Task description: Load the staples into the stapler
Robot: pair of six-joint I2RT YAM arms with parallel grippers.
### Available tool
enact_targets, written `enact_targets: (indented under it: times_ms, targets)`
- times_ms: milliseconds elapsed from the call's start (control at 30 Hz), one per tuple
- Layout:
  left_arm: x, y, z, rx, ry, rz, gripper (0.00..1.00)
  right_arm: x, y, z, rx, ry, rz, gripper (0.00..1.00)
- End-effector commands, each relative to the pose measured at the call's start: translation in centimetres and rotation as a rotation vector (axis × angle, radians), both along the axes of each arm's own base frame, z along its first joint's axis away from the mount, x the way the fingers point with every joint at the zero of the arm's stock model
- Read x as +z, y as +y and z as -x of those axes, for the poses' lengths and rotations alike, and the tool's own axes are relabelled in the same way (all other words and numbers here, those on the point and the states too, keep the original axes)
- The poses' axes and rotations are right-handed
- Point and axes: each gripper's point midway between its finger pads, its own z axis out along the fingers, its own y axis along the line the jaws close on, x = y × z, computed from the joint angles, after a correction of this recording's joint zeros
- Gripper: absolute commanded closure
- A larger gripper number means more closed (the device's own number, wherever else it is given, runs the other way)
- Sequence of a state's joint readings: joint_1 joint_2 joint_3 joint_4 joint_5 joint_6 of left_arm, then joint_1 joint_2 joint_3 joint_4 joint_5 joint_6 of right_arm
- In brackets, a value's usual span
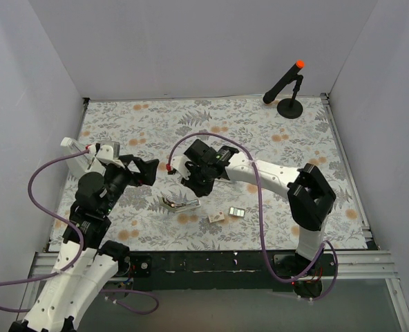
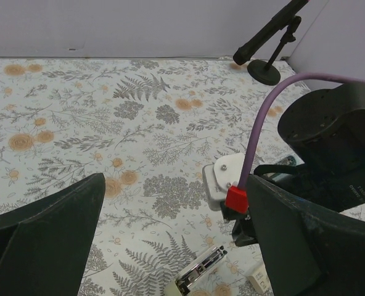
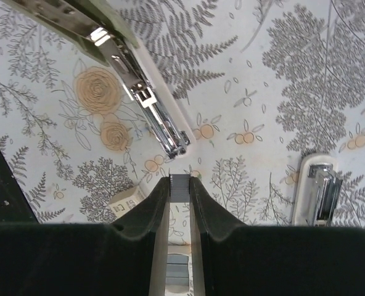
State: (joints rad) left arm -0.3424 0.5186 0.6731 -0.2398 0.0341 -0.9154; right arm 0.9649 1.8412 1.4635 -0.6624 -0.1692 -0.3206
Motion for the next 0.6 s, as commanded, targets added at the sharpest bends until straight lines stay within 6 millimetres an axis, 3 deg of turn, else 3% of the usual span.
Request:
enact_targets:
  times_ms: [0, 233, 567]
  targets:
    - [2.0, 0.8, 0.7, 0.018, -0.034, -0.030, 0.02, 1.8, 3.0, 0.8, 0.152, -0.036, -0.094, 0.81]
    - [2.9, 0.9, 0.7, 0.019, -0.049, -0.053, 0.02, 0.7, 4.1, 1.7, 0.246, -0.063, -0.089, 0.81]
    - [3.4, 0.9, 0.6, 0.017, -0.053, -0.072, 0.02, -0.7, 5.0, 0.8, 0.330, -0.131, -0.071, 0.79]
